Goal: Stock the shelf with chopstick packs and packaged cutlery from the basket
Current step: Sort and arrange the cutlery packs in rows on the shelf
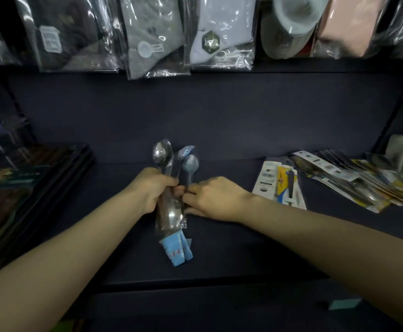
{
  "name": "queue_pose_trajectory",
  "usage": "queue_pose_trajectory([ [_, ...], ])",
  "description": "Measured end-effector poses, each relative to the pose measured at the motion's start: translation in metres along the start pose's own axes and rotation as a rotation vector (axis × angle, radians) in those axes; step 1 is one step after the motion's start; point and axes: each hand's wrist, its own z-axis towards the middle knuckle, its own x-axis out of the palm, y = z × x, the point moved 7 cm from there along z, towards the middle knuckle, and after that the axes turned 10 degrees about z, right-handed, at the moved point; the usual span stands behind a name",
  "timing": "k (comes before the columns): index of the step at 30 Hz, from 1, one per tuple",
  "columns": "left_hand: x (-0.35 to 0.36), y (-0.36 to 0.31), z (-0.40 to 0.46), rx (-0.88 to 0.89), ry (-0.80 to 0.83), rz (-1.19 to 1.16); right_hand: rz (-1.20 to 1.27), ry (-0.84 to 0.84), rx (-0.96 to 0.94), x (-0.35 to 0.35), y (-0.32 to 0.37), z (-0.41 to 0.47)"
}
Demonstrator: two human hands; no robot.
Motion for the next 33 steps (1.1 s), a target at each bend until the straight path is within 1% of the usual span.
queue_pose_trajectory([
  [2, -0.008, 0.003, -0.005, -0.015, -0.002, -0.057, 0.298, 0.105, 0.142, 0.004, -0.010, -0.002],
  [3, -0.010, 0.004, -0.007, -0.015, -0.001, -0.092, 0.453, 0.066, 0.211, -0.001, -0.016, -0.001],
  [4, -0.011, 0.004, -0.011, -0.010, 0.005, -0.126, 0.599, -0.046, 0.308, -0.009, -0.028, 0.000],
  [6, -0.009, 0.002, -0.018, 0.008, 0.033, -0.178, 0.871, -0.332, 0.611, -0.026, -0.062, -0.005],
  [7, -0.004, 0.000, -0.023, 0.018, 0.059, -0.198, 1.031, -0.391, 0.766, -0.027, -0.074, -0.008],
  [8, 0.002, -0.002, -0.028, 0.027, 0.095, -0.211, 1.185, -0.373, 0.893, -0.022, -0.080, -0.009],
  [9, 0.010, -0.004, -0.033, 0.036, 0.135, -0.214, 1.324, -0.319, 0.976, -0.016, -0.082, -0.010],
  [10, 0.018, -0.007, -0.038, 0.045, 0.178, -0.211, 1.422, -0.271, 1.014, -0.012, -0.080, -0.009],
  [11, 0.025, -0.009, -0.041, 0.064, 0.218, -0.193, 1.495, -0.269, 1.017, -0.011, -0.078, -0.008],
  [14, 0.042, -0.019, -0.050, 0.159, 0.322, -0.040, 1.625, -0.358, 0.996, -0.011, -0.084, -0.011],
  [15, 0.043, -0.022, -0.049, 0.182, 0.324, 0.025, 1.636, -0.394, 1.011, -0.013, -0.091, -0.015],
  [16, 0.040, -0.025, -0.046, 0.205, 0.289, 0.091, 1.634, -0.436, 1.039, -0.015, -0.099, -0.020],
  [17, 0.033, -0.028, -0.040, 0.243, 0.213, 0.175, 1.628, -0.476, 1.075, -0.017, -0.108, -0.027],
  [18, 0.023, -0.032, -0.032, 0.300, 0.105, 0.295, 1.625, -0.510, 1.110, -0.019, -0.118, -0.034],
  [20, 0.006, -0.044, -0.017, 0.449, -0.102, 0.656, 1.635, -0.538, 1.155, -0.023, -0.131, -0.046],
  [21, 0.004, -0.048, -0.011, 0.510, -0.159, 0.843, 1.638, -0.530, 1.158, -0.024, -0.134, -0.049],
  [22, 0.005, -0.048, -0.005, 0.542, -0.158, 0.975, 1.631, -0.512, 1.146, -0.026, -0.136, -0.050],
  [24, 0.015, -0.043, 0.009, 0.553, -0.013, 1.121, 1.587, -0.525, 1.061, -0.035, -0.139, -0.045],
  [26, 0.024, -0.035, 0.020, 0.532, 0.135, 1.222, 1.504, -0.626, 0.890, -0.055, -0.140, -0.034],
  [28, 0.026, -0.028, 0.027, 0.529, 0.196, 1.294, 1.332, -0.711, 0.703, -0.084, -0.137, -0.022],
  [30, 0.023, -0.022, 0.028, 0.532, 0.175, 1.328, 1.111, -0.723, 0.529, -0.109, -0.126, -0.012],
  [31, 0.019, -0.017, 0.028, 0.526, 0.136, 1.344, 0.993, -0.707, 0.449, -0.118, -0.118, -0.008],
  [33, 0.006, -0.011, 0.027, 0.509, 0.045, 1.357, 0.727, -0.616, 0.327, -0.120, -0.103, 0.000],
])
